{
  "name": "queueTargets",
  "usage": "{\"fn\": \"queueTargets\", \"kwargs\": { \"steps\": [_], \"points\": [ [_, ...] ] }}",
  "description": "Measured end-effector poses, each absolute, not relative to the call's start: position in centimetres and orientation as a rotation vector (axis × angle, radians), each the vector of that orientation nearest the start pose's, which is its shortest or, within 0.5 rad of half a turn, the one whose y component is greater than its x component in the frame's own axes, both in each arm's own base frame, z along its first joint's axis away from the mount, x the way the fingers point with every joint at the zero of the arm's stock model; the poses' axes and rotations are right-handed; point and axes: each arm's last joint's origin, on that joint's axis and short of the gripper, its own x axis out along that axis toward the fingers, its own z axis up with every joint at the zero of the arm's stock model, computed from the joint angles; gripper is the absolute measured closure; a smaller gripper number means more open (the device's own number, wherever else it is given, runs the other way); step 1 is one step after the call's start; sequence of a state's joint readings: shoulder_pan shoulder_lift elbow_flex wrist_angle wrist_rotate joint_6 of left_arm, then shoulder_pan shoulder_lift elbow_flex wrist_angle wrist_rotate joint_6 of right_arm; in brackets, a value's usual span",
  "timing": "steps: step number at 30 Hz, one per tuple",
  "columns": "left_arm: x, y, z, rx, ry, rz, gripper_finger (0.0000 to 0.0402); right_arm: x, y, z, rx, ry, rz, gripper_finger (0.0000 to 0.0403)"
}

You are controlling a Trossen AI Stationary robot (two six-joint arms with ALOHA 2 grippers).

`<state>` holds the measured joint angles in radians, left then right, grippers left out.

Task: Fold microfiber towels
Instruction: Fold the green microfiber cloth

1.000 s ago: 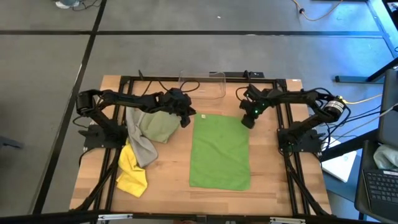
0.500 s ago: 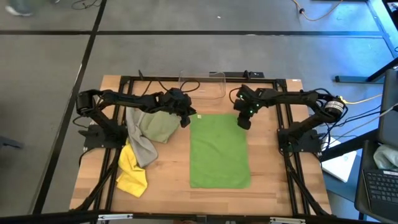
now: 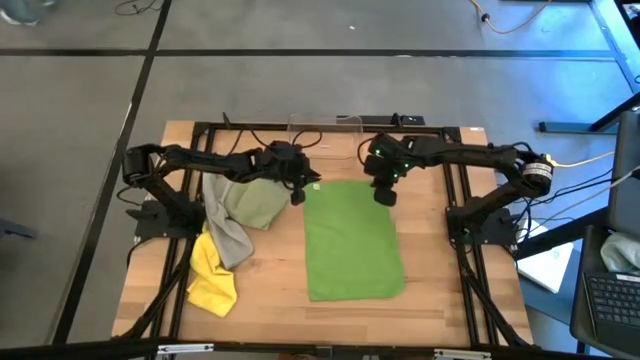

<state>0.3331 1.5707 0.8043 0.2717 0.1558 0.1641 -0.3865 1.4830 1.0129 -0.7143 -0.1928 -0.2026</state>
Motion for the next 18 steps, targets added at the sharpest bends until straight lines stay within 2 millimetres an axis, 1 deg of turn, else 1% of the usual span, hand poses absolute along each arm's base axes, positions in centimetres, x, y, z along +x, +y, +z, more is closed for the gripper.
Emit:
{"fn": "queueTargets", "kwargs": {
  "steps": [2,5,8,12,14,16,18],
  "points": [
    [30.9,10.2,20.1,0.038,0.447,0.05,0.0358,26.4,-9.5,22.4,0.131,1.132,-0.029,0.0398],
    [31.8,10.2,22.0,0.012,0.368,-0.081,0.0341,26.8,-9.0,22.8,0.116,1.118,-0.014,0.0397],
    [32.6,9.5,23.3,0.041,0.348,-0.089,0.0309,26.9,-8.8,22.9,0.109,1.116,-0.007,0.0396],
    [33.6,8.9,24.9,0.081,0.354,-0.063,0.0257,26.9,-8.8,22.9,0.108,1.116,-0.006,0.0397],
    [34.4,9.2,24.6,0.073,0.374,-0.043,0.0233,26.9,-8.8,22.9,0.108,1.117,-0.006,0.0398],
    [35.0,9.4,23.2,0.024,0.433,-0.046,0.0213,26.9,-8.8,22.9,0.109,1.119,-0.006,0.0396],
    [36.1,9.7,21.8,-0.003,0.458,-0.06,0.02,26.9,-8.8,22.9,0.109,1.12,-0.006,0.0396]
  ]
}}
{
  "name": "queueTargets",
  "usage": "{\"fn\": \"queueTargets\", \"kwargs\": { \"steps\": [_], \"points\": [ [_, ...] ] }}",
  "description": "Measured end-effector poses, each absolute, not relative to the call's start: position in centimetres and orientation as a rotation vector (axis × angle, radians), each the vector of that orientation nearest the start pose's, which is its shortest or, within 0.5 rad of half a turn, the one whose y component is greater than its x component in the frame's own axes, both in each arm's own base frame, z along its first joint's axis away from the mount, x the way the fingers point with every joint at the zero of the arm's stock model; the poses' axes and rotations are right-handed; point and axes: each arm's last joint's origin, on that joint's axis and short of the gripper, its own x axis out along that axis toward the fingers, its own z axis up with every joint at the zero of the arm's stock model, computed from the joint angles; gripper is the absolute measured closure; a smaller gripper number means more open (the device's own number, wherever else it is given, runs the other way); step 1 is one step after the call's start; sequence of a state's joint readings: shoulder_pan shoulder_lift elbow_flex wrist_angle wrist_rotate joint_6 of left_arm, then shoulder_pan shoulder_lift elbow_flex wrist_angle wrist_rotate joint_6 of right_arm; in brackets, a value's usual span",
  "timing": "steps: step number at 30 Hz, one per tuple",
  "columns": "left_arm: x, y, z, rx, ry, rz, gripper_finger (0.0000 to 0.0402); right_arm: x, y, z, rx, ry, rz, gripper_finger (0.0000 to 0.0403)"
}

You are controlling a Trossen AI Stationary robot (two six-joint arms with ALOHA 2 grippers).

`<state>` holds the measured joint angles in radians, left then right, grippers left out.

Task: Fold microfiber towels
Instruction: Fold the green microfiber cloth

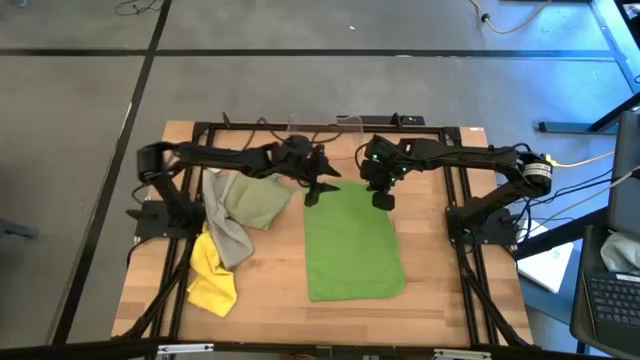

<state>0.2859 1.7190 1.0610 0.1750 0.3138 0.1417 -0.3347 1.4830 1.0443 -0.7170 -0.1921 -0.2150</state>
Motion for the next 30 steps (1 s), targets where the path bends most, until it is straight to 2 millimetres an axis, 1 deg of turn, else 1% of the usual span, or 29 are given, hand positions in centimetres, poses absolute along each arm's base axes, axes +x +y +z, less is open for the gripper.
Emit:
{"fn": "queueTargets", "kwargs": {
  "steps": [3,4,5,7,10,13,16,19,23,26,30],
  "points": [
    [37.4,10.1,19.4,-0.019,0.529,-0.04,0.0193,26.9,-8.7,22.8,0.111,1.125,-0.005,0.0395],
    [37.7,10.3,19.0,-0.017,0.54,-0.021,0.0192,26.8,-8.7,22.8,0.112,1.131,-0.002,0.0395],
    [37.8,10.7,18.9,-0.018,0.545,-0.008,0.0193,26.8,-8.6,22.8,0.111,1.134,0.001,0.0394],
    [38.2,11.3,19.5,-0.013,0.5,-0.005,0.0193,26.8,-8.4,22.8,0.109,1.138,0.007,0.0394],
    [38.4,12.0,20.1,-0.034,0.468,-0.053,0.019,26.9,-8.1,22.8,0.101,1.14,0.018,0.0394],
    [38.6,12.0,20.7,-0.01,0.444,-0.094,0.0188,27.1,-7.8,22.8,0.091,1.132,0.028,0.0394],
    [38.7,11.8,20.8,-0.005,0.432,-0.147,0.0188,27.3,-7.6,22.9,0.082,1.118,0.035,0.0394],
    [39.1,11.4,20.3,0.019,0.437,-0.171,0.0188,27.6,-7.5,23.0,0.071,1.093,0.038,0.0394],
    [39.6,11.3,19.2,0.048,0.442,-0.144,0.0186,27.8,-7.5,23.1,0.061,1.068,0.038,0.0393],
    [40.2,11.7,18.2,0.06,0.423,-0.121,0.0187,27.8,-7.5,23.1,0.06,1.067,0.039,0.0393],
    [40.5,12.5,17.9,0.069,0.384,-0.111,0.0185,27.7,-7.5,23.1,0.063,1.077,0.041,0.0393]
  ]
}}
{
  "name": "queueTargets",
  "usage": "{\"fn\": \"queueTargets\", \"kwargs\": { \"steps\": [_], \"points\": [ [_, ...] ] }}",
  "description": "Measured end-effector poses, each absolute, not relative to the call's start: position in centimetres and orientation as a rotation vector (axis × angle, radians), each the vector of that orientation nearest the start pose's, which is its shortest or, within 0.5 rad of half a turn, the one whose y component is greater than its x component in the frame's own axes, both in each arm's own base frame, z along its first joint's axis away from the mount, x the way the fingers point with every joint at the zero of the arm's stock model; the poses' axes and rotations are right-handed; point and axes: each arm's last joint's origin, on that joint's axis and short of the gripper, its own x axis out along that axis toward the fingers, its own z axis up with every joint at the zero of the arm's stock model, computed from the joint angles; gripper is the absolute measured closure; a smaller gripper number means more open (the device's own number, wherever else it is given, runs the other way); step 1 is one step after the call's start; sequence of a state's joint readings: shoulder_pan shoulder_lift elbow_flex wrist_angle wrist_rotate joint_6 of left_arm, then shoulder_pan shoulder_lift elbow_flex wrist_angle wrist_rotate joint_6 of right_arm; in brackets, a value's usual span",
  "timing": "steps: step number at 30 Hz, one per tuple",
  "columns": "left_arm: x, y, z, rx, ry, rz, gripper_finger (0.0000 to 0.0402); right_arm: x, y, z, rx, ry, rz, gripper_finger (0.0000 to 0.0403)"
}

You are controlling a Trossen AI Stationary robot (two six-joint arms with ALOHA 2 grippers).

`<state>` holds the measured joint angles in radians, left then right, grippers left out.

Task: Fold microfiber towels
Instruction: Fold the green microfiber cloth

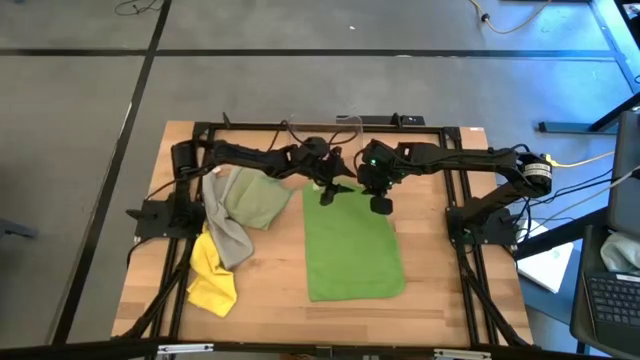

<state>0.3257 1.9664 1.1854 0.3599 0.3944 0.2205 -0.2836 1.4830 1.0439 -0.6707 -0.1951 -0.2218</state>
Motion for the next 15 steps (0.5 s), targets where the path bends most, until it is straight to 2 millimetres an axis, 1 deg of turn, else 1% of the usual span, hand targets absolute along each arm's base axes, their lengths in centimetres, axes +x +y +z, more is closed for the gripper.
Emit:
{"fn": "queueTargets", "kwargs": {
  "steps": [2,5,11,15],
  "points": [
    [40.7,12.9,17.8,0.054,0.386,-0.132,0.0186,27.6,-7.5,23.0,0.066,1.085,0.042,0.0393],
    [41.5,13.2,17.6,0.046,0.387,-0.145,0.0187,27.6,-7.5,23.0,0.066,1.088,0.042,0.0393],
    [42.9,12.8,16.8,0.019,0.434,-0.217,0.0184,27.6,-7.4,23.0,0.069,1.094,0.041,0.0393],
    [43.3,12.6,16.2,0.038,0.471,-0.214,0.0184,27.4,-7.4,22.9,0.073,1.107,0.043,0.0393]
  ]
}}
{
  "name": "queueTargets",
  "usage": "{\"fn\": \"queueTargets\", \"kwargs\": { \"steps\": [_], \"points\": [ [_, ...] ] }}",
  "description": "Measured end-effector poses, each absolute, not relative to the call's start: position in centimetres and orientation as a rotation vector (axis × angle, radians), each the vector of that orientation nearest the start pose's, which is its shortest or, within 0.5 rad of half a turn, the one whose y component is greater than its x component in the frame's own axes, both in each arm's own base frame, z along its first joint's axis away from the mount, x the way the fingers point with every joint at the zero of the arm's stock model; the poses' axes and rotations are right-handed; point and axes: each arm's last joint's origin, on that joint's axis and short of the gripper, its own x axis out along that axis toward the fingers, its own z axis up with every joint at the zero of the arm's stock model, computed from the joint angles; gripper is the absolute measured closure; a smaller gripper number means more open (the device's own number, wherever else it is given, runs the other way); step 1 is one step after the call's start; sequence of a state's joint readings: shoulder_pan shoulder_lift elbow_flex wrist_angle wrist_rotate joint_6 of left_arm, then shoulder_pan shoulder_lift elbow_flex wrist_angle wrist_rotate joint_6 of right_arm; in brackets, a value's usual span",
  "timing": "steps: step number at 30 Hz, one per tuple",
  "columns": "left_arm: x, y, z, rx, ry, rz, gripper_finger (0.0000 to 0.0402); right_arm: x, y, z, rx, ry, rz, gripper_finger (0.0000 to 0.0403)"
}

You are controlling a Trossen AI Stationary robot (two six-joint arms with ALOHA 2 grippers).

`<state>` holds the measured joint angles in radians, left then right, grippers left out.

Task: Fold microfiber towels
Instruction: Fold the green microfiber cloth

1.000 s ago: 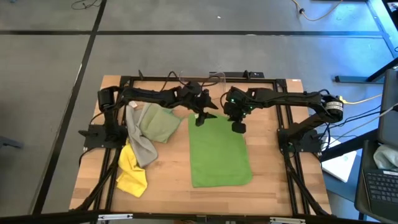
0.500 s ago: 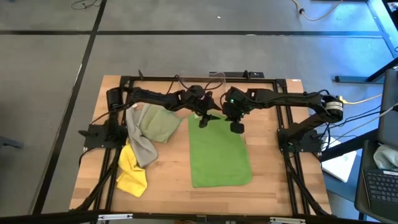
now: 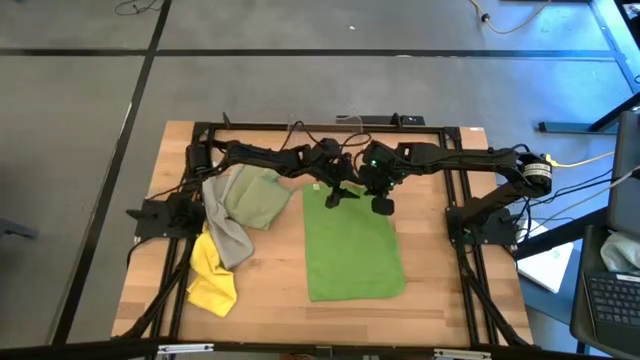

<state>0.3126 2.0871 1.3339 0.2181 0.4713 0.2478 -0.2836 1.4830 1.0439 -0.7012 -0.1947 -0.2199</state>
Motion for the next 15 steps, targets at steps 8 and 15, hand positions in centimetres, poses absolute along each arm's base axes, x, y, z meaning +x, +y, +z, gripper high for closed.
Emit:
{"fn": "queueTargets", "kwargs": {
  "steps": [8,15],
  "points": [
    [42.6,13.3,15.3,0.033,0.565,-0.191,0.0184,27.2,-7.4,22.8,0.082,1.133,0.045,0.0393],
    [42.0,13.6,14.6,0.095,0.671,-0.133,0.0184,27.2,-7.4,22.8,0.081,1.133,0.045,0.0393]
  ]
}}
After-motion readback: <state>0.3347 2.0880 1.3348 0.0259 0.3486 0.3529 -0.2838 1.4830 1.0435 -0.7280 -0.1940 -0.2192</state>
